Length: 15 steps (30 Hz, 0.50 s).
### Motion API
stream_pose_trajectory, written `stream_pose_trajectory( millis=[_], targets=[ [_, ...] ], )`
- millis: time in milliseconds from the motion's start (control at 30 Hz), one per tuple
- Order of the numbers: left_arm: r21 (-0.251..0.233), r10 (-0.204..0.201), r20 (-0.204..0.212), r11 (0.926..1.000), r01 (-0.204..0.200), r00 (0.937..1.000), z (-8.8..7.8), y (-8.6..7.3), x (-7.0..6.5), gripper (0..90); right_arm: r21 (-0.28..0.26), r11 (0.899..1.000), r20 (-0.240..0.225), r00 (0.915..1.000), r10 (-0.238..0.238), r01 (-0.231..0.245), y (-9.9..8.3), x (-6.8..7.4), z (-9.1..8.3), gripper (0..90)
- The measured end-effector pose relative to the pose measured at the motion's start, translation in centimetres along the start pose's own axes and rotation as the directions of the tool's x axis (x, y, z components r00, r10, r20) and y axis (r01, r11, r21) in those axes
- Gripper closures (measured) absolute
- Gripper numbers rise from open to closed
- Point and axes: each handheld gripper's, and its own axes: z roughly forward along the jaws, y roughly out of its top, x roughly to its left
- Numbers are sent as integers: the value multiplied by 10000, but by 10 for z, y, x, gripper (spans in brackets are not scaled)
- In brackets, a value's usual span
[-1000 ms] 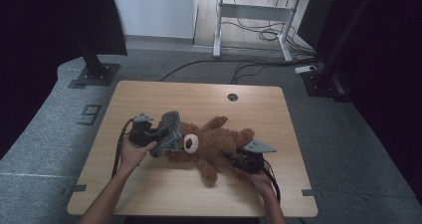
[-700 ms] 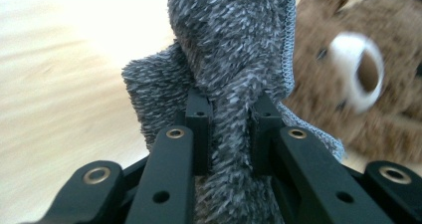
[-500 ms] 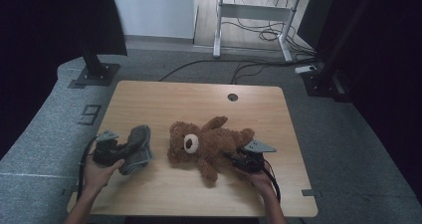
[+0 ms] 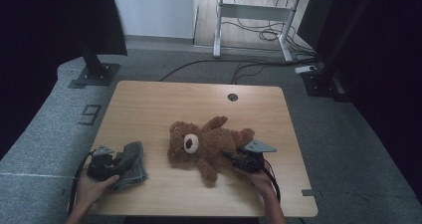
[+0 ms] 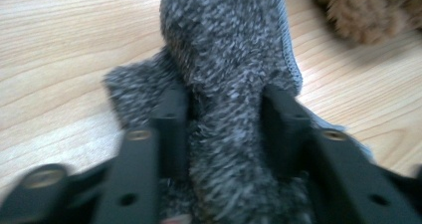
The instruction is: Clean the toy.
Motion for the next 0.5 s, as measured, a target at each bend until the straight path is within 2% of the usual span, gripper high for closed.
stream_pose_trajectory(
  millis=[133,267,367,500],
  targets=[
    [-306,341,-392,9989,-353,9986,-3,6,-5,318,-13,10000,13,10000,5,-5,0,1,0,578],
    [-784,388,-349,9961,-414,9986,-8,19,-12,264,0,10000,-6,10000,-1,1,0,0,0,577],
    [-1023,529,-6,9934,-527,9986,-3,32,-23,265,0,10000,-18,10000,4,-4,0,0,0,576],
    [-1114,881,732,9906,-796,9934,14,55,-47,269,13,10000,-19,10000,11,-11,0,0,0,574]
  ],
)
